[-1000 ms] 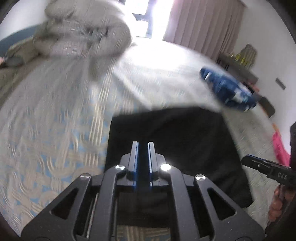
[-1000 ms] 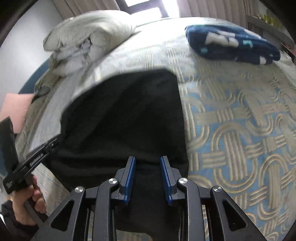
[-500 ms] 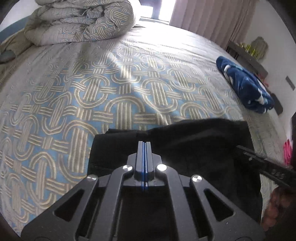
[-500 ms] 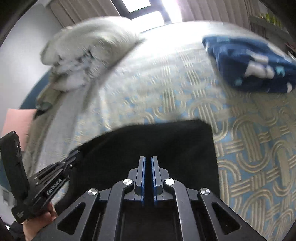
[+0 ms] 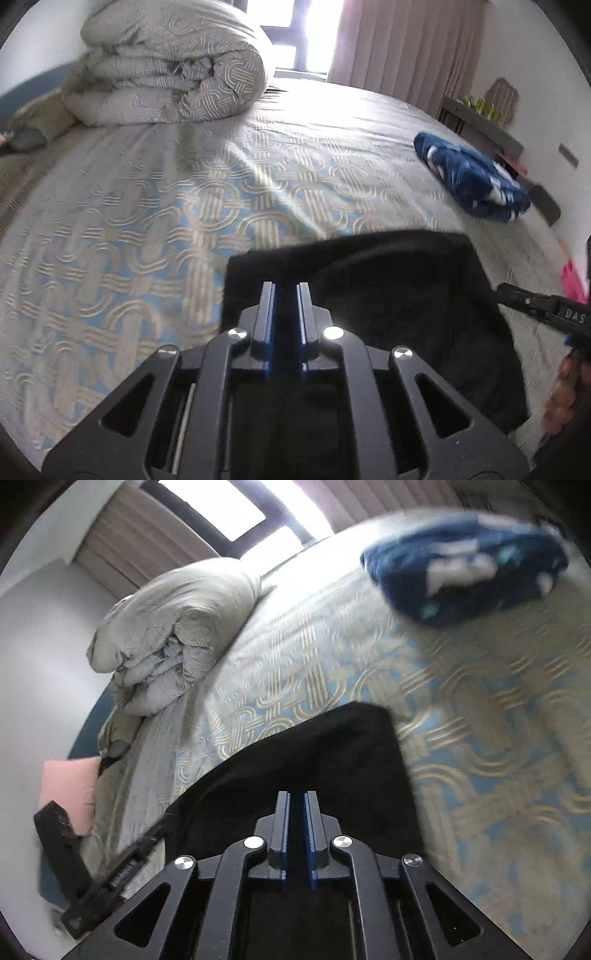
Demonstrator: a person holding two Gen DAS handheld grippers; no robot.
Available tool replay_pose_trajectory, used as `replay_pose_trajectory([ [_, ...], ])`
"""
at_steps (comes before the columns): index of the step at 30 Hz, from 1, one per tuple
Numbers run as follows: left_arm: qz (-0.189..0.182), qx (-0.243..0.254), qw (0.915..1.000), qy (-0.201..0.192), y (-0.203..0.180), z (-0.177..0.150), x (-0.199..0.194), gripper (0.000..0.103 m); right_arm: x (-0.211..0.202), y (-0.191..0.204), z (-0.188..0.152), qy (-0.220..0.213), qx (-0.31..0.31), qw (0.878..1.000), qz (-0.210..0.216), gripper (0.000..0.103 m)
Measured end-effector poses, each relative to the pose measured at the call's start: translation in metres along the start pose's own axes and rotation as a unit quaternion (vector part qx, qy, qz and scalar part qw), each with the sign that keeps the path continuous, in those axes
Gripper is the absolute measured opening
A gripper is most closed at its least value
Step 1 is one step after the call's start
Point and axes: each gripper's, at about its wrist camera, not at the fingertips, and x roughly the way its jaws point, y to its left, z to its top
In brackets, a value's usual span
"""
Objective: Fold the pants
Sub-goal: 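Open both tools and slide them under the folded black pants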
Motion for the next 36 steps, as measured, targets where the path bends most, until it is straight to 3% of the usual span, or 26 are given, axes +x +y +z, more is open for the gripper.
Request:
replay_pose_trajectory([
  [5,0.039,-0.014,0.9983,0.041,0.019,-0.032,0.023,0.012,-0.002,-0.010,-0.039,0.018,-0.034,0.997,-0.070,0.008],
  [7,0.056,-0.005,0.9973,0.047,0.022,-0.033,0.029,0.017,0.007,-0.020,-0.046,0.022,-0.021,0.998,-0.061,0.007],
  [10,0.048,-0.005,0.9960,0.076,0.028,-0.021,0.030,0.021,0.009,-0.022,-0.044,0.015,-0.021,0.997,-0.068,0.005],
  [13,0.028,-0.042,0.9942,0.095,0.046,-0.013,0.012,0.027,0.009,-0.013,-0.032,0.049,-0.026,0.995,-0.083,0.010],
  [14,0.007,-0.064,0.9944,0.084,0.056,-0.015,-0.004,0.029,0.005,-0.013,-0.029,0.058,-0.014,0.995,-0.076,0.016],
  [16,-0.013,-0.086,0.9942,0.063,0.068,-0.021,-0.025,0.042,-0.015,-0.022,-0.028,0.050,0.035,0.998,-0.029,0.025],
  [17,-0.023,-0.102,0.9934,0.048,0.076,-0.026,-0.040,0.052,-0.027,-0.027,-0.031,0.039,0.060,0.997,-0.007,0.038],
  [19,-0.049,-0.131,0.9897,0.030,0.087,-0.035,-0.056,0.056,-0.046,-0.037,-0.042,0.025,0.103,0.994,0.022,0.053],
  [21,-0.088,-0.170,0.9811,0.031,0.095,-0.047,-0.066,0.056,-0.056,-0.045,-0.054,0.023,0.131,0.990,0.051,0.053],
  [23,-0.102,-0.177,0.9782,0.037,0.092,-0.053,-0.068,0.059,-0.063,-0.052,-0.065,0.032,0.151,0.986,0.056,0.053],
  [30,-0.120,-0.192,0.9714,0.073,0.082,-0.064,-0.049,0.060,-0.078,-0.086,-0.078,0.051,0.211,0.974,0.064,0.053],
  [36,-0.129,-0.200,0.9662,0.099,0.081,-0.066,-0.029,0.062,-0.072,-0.098,-0.078,0.067,0.211,0.973,0.060,0.053],
])
